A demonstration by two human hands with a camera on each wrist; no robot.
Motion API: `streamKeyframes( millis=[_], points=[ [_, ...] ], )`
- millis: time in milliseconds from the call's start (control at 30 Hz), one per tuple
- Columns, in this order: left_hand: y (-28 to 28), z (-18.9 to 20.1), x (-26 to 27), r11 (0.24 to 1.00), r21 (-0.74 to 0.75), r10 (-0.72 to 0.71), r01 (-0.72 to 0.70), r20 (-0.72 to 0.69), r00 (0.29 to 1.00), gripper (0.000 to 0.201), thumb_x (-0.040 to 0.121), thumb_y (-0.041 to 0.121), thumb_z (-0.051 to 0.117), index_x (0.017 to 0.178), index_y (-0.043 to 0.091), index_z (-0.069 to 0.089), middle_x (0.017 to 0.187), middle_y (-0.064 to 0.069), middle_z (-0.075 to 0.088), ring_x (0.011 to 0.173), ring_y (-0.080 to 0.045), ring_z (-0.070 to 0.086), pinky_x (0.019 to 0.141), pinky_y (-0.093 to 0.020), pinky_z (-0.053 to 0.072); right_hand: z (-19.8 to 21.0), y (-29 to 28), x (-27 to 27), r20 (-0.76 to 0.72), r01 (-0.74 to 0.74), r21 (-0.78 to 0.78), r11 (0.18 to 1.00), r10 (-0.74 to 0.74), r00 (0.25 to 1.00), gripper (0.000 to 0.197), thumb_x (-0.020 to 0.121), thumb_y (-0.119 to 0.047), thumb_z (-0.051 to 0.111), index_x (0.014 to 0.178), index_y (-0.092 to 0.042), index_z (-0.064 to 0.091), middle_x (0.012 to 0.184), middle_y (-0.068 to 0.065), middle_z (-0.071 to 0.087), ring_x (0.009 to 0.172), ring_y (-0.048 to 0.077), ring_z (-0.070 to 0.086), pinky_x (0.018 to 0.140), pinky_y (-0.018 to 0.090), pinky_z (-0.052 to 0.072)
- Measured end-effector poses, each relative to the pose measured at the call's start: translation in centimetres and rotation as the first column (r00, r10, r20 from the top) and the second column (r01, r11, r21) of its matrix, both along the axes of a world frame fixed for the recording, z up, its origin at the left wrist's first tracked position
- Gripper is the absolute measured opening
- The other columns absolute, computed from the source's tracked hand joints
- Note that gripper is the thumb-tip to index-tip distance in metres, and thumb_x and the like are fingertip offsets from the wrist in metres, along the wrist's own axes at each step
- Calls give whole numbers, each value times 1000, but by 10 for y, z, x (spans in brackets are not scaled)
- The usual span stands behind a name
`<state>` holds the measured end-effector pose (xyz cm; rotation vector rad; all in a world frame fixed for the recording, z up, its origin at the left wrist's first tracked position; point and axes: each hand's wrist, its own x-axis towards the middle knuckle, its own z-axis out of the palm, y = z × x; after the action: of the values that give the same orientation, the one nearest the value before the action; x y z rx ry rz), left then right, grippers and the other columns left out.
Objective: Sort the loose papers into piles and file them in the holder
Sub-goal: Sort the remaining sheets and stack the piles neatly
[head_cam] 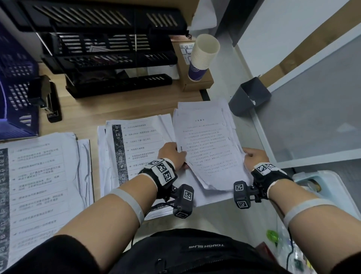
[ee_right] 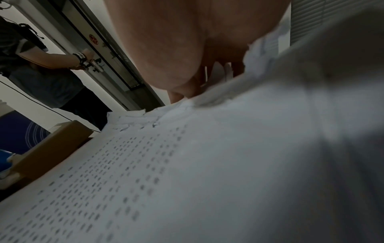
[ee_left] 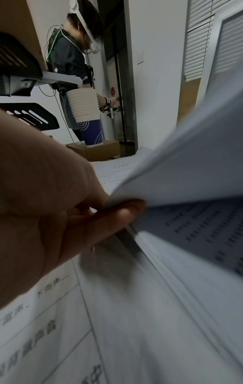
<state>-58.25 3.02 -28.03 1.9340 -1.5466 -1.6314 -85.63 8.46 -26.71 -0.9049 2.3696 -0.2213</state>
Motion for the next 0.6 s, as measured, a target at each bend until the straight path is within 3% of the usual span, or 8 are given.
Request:
streamKeyframes(
  millis=[67,167,267,333,433,533,600],
  points=[
    [0,2,-3,1000,-18,-7,8,16,1000,25,93,27,58,111,13,67,110,-6,73,101,-28,67,85,-31,53,-3,4,-2,14,1,25,1000,-1,1000,45,95,-4,40,125,-24,67,133,4,62,109,31,63,91,24,48],
    [1,5,-8,996,2,-87,87,44,995,45,94,36,55,131,11,47,126,-8,63,113,-30,61,86,-32,49,-5,8,-1,63,-13,28,1000,11,998,51,90,-2,38,123,-27,67,128,3,66,108,29,63,98,36,52],
    [5,7,-12,976,-2,-217,218,108,970,62,93,37,57,140,7,30,135,-12,52,117,-32,58,94,-38,50,-2,5,7,89,-51,32,998,48,995,50,88,-3,37,121,-24,68,122,8,68,105,31,63,96,38,52],
    [9,10,-10,964,-25,-260,266,144,955,68,92,39,56,143,6,26,140,-12,43,121,-34,55,99,-45,49,3,0,18,20,-48,65,997,47,999,46,92,-9,39,133,-22,56,132,16,58,113,36,58,98,39,48],
    [11,12,8,974,-92,-205,208,45,978,65,89,41,58,141,11,34,136,-10,47,120,-32,56,99,-44,49,14,-8,49,-201,-74,6,997,73,977,50,94,-17,49,143,-12,42,139,22,46,127,39,46,104,42,40],
    [14,17,51,988,-139,-75,69,-39,996,56,90,35,59,139,15,41,119,-9,59,101,-27,63,87,-37,52,31,-17,103,-54,-155,-185,970,148,988,38,93,-11,50,131,-14,53,129,14,54,120,30,52,101,35,42],
    [16,22,91,986,-168,-1,-4,-28,1000,39,92,29,59,128,18,50,102,-7,61,83,-22,63,70,-30,48,42,-21,150,120,-196,-219,956,226,967,30,94,-9,46,118,-18,61,114,6,64,103,22,63,84,23,47]
  ],
)
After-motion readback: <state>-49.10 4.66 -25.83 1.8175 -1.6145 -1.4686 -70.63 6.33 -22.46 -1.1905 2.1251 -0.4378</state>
